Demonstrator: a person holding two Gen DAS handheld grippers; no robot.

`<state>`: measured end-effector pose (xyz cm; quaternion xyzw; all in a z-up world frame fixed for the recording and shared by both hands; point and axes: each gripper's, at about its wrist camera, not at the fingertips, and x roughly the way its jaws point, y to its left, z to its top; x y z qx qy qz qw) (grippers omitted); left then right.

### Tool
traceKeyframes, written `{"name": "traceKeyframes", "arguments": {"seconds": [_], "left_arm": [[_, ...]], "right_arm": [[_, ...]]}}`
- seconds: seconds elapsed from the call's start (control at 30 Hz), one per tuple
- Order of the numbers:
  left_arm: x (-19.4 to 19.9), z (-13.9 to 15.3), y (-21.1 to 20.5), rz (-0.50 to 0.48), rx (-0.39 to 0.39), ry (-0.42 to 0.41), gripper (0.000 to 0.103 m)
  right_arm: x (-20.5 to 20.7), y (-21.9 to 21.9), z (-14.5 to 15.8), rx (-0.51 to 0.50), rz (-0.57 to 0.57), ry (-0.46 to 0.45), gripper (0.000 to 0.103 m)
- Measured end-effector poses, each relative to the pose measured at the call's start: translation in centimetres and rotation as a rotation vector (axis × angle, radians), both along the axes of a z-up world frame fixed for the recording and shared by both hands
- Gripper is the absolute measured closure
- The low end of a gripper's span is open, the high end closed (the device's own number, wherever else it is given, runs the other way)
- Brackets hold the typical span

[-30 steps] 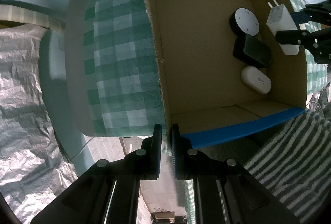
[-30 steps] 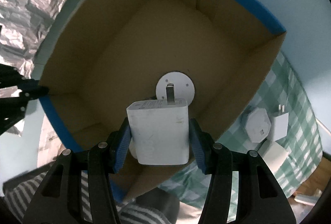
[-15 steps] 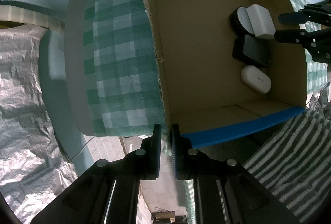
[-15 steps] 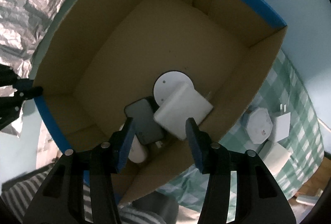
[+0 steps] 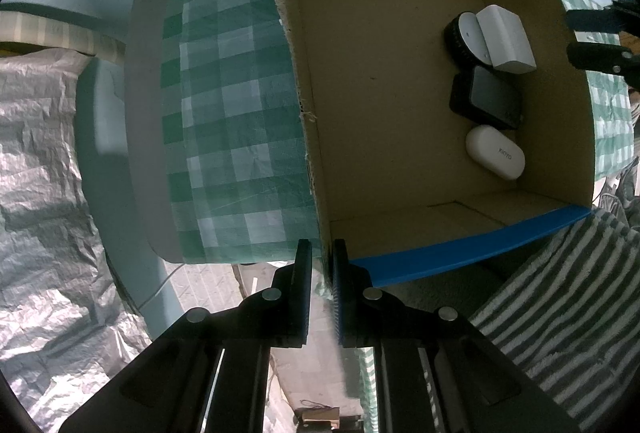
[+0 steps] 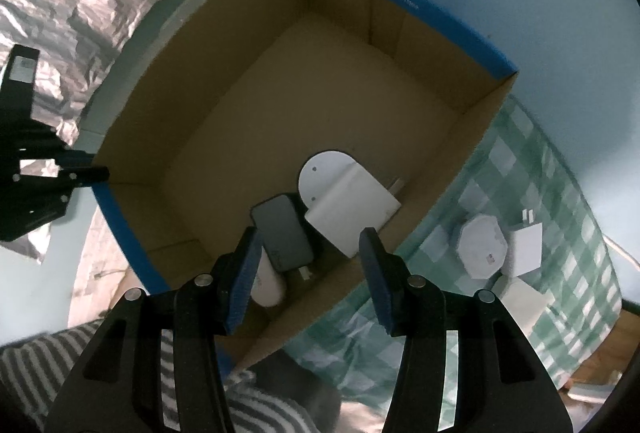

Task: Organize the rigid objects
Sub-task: 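Lower the charger beside the puck and open the right gripper, then move the right gripper back to the large white square case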

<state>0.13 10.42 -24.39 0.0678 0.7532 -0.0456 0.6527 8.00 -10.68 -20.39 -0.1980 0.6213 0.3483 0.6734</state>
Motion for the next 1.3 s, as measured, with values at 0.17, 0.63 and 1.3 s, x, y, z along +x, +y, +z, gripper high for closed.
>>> {"name": "traceKeyframes", "arguments": {"seconds": [0.17,0.63,1.3], "left_arm": [[0.0,0.0,0.0,0.0,-0.001,0.0,0.094],[-0.1,0.3,0.0,0.002,0.005,0.005,0.094],[0.1,0.2,0.2,0.023,0.009,0.017,0.094]], "right_arm": [[0.0,-0.3,1.0,0.011,0.003,-0.018,0.048],[1.9,-5.5,1.8,0.018,-0.06,-0.029,0.048],[10.0,-19.7,-6.4,-0.025,-0.365,0.085,0.048]]}}
